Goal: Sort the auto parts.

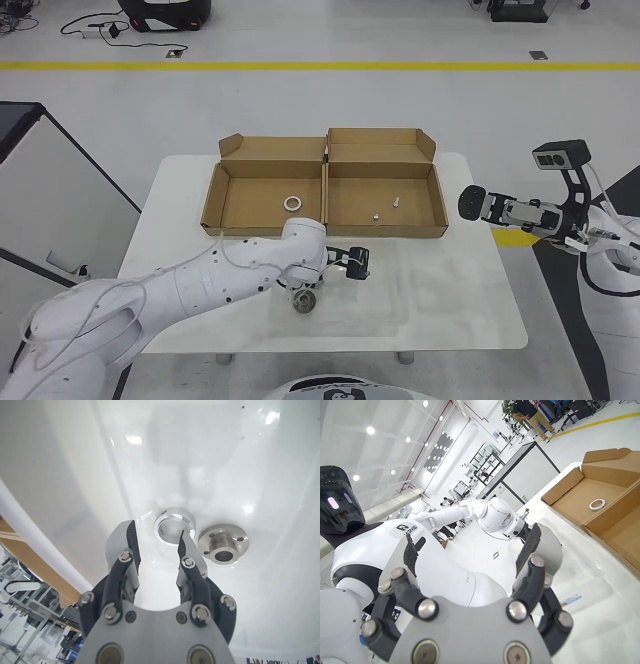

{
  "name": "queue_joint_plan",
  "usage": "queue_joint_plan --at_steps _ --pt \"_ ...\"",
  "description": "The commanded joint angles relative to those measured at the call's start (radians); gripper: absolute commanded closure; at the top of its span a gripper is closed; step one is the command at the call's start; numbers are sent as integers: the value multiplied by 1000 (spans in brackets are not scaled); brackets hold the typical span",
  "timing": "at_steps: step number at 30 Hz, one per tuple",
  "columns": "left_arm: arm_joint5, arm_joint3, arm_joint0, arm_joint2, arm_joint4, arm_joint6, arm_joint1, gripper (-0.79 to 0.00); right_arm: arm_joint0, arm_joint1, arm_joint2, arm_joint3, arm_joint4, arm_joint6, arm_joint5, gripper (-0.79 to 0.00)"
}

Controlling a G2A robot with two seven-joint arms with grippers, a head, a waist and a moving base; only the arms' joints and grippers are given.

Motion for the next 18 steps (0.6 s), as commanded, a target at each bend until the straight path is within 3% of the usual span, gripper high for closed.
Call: queue_joint_plan --at_steps 1,11,18 --pt "0 6 2 0 9 0 -3 -385 0 0 0 0 0 0 0 -785" --pt "-21 35 15 0 43 21 -18 -391 0 0 0 0 0 0 0 -785" --pt "-59 58 30 0 46 59 -23 -443 0 0 0 0 0 0 0 -785"
